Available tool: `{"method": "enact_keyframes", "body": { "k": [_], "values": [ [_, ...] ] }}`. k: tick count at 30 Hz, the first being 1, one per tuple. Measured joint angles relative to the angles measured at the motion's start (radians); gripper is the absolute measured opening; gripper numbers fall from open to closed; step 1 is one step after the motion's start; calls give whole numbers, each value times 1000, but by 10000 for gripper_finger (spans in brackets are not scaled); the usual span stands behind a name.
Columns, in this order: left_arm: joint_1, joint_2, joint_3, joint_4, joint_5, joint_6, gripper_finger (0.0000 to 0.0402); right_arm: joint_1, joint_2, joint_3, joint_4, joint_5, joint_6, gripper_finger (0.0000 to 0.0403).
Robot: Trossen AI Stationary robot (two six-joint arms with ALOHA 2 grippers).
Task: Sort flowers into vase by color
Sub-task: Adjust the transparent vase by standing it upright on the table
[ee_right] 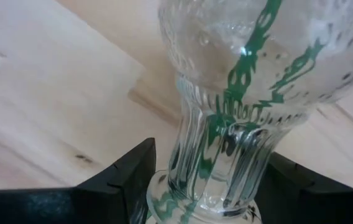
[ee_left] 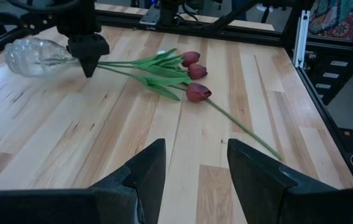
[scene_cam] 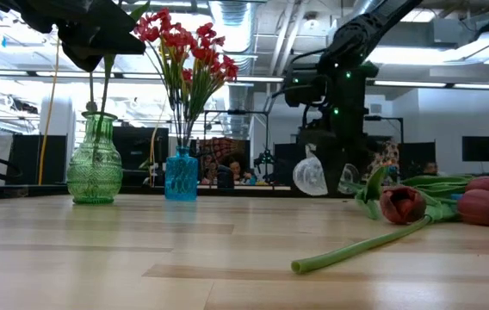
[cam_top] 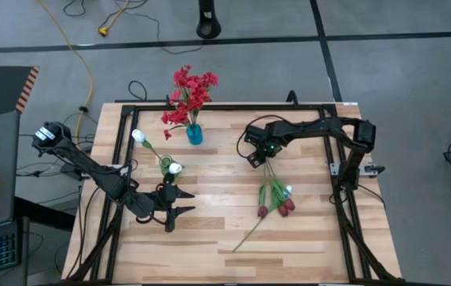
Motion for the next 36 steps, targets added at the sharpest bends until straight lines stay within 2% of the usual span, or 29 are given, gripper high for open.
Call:
{"method": "enact_keyframes", "body": {
  "k": [11,27,36],
  "values": [
    [0,0,0,0,0,0,160,-33,0,42,-101,-96,-5,241],
    [0,0,0,55,-1,37,160,-38,-1,42,-126,-102,-28,241],
    [0,0,0,56,-1,37,160,-40,-1,43,-203,-187,-79,241]
  ]
}}
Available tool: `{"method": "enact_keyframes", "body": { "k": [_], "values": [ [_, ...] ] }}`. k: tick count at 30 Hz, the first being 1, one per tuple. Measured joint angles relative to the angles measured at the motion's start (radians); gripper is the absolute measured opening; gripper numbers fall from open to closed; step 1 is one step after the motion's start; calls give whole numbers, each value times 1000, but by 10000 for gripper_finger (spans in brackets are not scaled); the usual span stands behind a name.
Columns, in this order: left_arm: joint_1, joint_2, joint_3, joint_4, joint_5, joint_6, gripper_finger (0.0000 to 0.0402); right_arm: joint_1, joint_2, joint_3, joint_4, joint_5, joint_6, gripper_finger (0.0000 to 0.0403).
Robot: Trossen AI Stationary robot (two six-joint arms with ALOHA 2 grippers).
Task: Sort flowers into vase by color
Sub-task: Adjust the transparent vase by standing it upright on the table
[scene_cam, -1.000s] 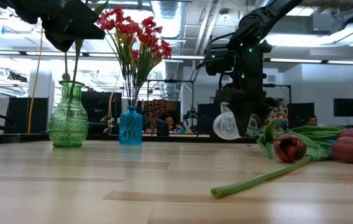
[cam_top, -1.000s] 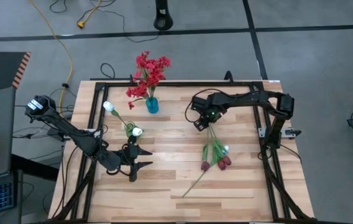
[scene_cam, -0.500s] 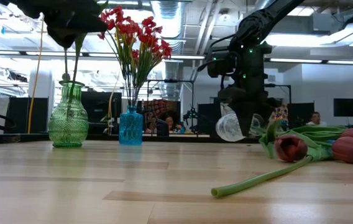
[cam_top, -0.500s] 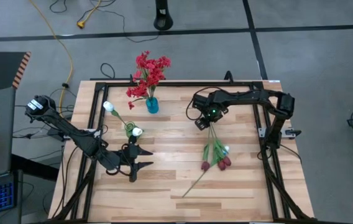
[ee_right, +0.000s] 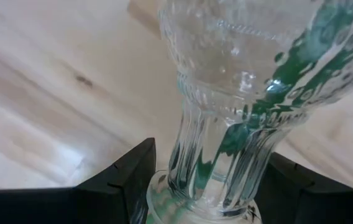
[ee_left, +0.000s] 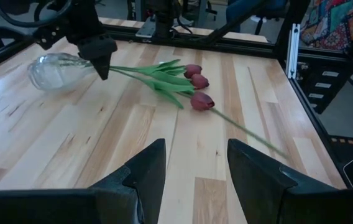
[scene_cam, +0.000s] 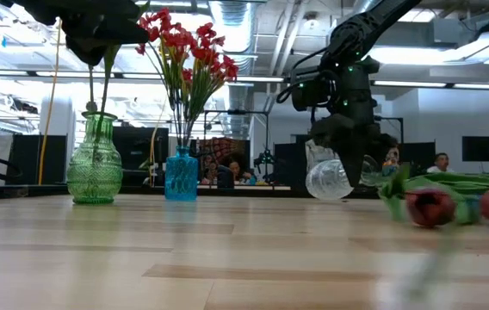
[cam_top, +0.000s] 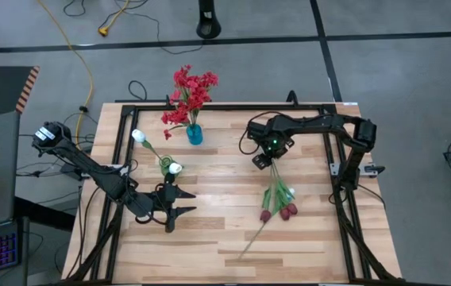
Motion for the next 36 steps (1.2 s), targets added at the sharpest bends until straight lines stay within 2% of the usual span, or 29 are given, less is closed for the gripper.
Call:
{"method": "enact_keyframes", "body": {
  "k": [8,16,19,29,36],
  "values": [
    [0,0,0,0,0,0,160,-3,0,0,-37,-43,-5,240],
    [0,0,0,0,-5,1,160,-13,-1,1,64,-44,-18,240],
    [0,0,0,0,-5,1,160,-22,-1,12,84,-106,-42,240],
    [0,0,0,-1,-4,1,160,-44,-1,151,92,-203,-47,240],
    [0,0,0,-1,1,1,160,-63,-1,228,114,-207,-46,240]
  ]
}}
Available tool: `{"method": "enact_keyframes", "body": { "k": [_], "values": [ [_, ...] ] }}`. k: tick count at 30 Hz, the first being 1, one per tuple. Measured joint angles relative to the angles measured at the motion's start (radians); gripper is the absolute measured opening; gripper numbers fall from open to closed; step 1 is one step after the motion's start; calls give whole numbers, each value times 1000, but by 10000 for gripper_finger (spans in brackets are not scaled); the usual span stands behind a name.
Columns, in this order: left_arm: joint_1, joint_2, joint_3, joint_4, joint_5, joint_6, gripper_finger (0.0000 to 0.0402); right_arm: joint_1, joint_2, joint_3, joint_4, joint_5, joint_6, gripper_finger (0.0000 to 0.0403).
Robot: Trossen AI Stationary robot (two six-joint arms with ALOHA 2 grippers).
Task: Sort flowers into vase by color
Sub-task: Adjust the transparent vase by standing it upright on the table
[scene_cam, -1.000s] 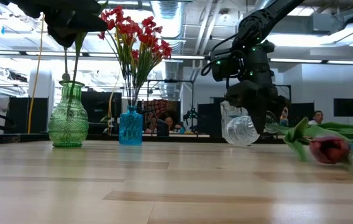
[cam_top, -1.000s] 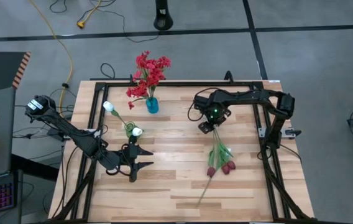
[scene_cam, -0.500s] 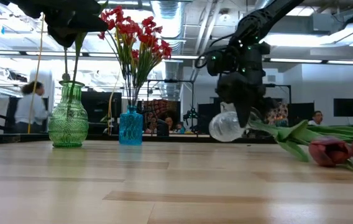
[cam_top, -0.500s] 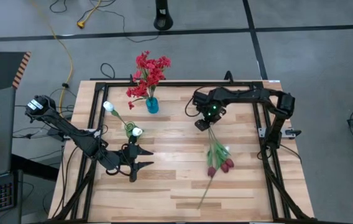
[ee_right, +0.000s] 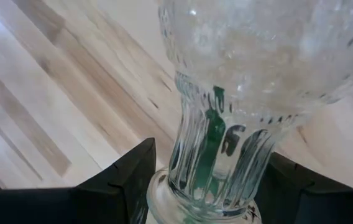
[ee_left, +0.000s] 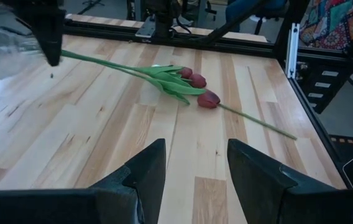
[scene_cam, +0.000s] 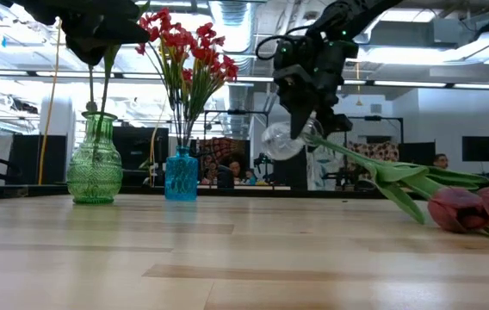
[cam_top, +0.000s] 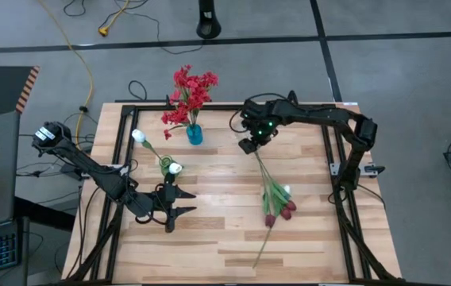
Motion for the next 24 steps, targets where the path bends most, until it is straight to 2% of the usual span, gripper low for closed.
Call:
{"method": "enact_keyframes", "body": {
  "k": [12,24],
  "values": [
    [0,0,0,0,0,0,160,-16,0,26,-15,6,-2,240],
    [0,0,0,0,0,0,160,21,0,23,-83,17,-8,240]
  ]
}}
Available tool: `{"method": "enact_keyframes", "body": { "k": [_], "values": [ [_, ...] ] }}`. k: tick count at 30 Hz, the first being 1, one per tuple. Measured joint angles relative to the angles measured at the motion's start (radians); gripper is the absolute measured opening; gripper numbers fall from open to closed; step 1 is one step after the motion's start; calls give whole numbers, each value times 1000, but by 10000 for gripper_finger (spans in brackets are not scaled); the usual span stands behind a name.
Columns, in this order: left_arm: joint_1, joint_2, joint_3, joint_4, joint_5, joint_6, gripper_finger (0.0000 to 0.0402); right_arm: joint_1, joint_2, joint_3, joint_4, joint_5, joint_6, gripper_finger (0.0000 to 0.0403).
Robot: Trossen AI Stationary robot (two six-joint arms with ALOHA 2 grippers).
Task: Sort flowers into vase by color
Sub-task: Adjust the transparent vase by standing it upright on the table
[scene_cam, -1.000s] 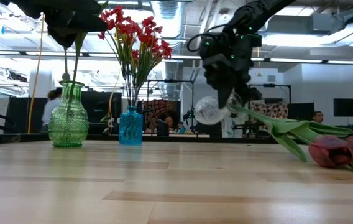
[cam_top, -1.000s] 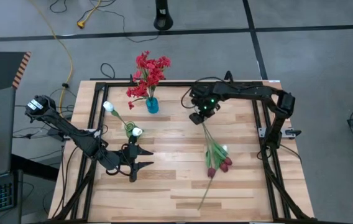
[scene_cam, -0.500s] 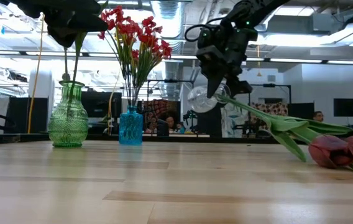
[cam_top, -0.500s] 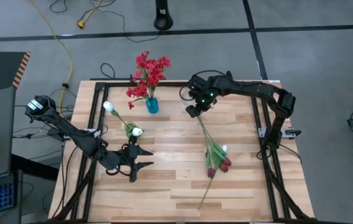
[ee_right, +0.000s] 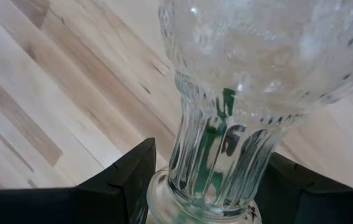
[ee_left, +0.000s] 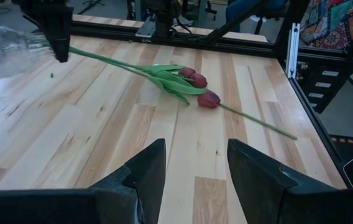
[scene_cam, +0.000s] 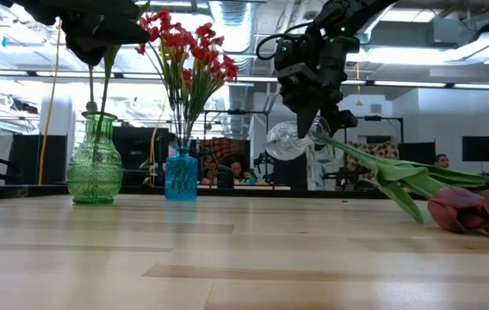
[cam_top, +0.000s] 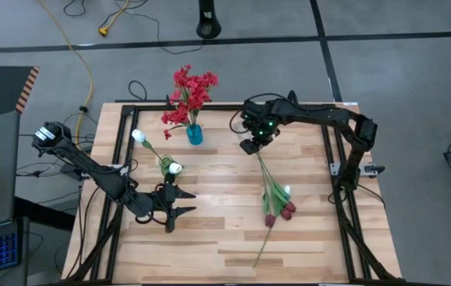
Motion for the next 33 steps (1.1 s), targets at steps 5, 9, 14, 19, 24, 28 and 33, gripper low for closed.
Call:
{"method": "enact_keyframes", "body": {
  "k": [5,9,14,19,24,28,33],
  "values": [
    [0,0,0,0,0,0,160,38,0,0,-29,59,-2,240],
    [0,0,0,0,0,0,160,70,12,0,-83,127,-1,240],
    [0,0,0,0,0,0,160,111,31,0,-112,142,-1,240],
    [0,0,0,1,0,0,160,156,76,-1,-147,154,0,240],
    [1,0,0,7,-7,31,160,186,125,1,-183,157,0,240],
    [27,14,0,53,-17,107,160,190,147,1,-206,156,0,240],
    [73,74,19,150,30,275,160,188,163,0,-190,154,0,240]
  ]
}}
